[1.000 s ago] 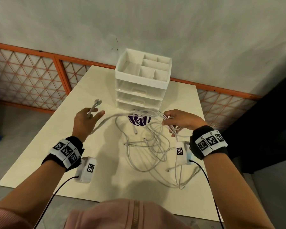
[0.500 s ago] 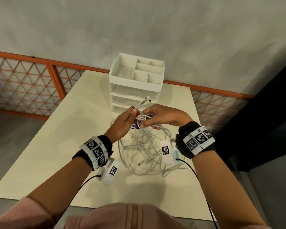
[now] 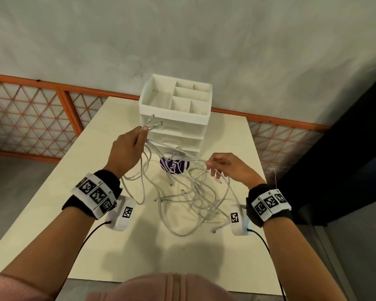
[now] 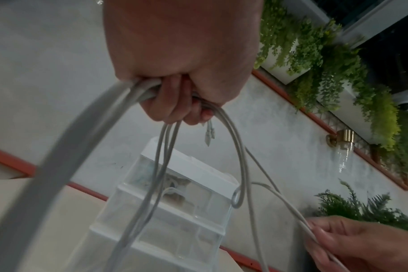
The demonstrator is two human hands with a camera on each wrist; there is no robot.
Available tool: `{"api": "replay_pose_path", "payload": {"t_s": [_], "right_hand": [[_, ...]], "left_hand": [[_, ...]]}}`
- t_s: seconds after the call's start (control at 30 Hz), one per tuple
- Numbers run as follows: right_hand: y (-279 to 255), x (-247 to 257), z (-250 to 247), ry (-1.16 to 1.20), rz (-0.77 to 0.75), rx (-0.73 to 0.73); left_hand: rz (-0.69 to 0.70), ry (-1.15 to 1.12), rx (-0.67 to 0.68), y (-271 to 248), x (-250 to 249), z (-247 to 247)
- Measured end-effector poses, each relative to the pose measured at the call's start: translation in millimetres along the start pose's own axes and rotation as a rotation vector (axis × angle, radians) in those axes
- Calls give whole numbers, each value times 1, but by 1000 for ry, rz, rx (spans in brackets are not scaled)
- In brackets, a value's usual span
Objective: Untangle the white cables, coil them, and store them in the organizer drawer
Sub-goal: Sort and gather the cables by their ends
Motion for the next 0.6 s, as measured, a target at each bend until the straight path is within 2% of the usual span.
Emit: {"api": "replay_pose_path", "payload": {"t_s": [0.17, 0.4, 0.47, 0.6], "right_hand": [[-11, -21, 2, -92, 97, 61], [-14, -33, 47, -108, 149, 339], [-11, -31, 61, -115, 184, 374], [-9, -25, 78, 113, 273, 334]], "left_hand": [[-63, -78, -62, 10, 5, -16], [-56, -94, -88, 17, -16, -18], [-60, -101, -86, 17, -24, -13], [-80, -109, -125, 20, -33, -16]]}}
Point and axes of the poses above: each hand's wrist, its own y-axis towards the middle knuckle, its own z-axis out of the palm, x = y × z, the point moved 7 cm from there along y, towards the middle knuckle, and after that the axes turned 13 degrees about -z, right-handed, at the moved point
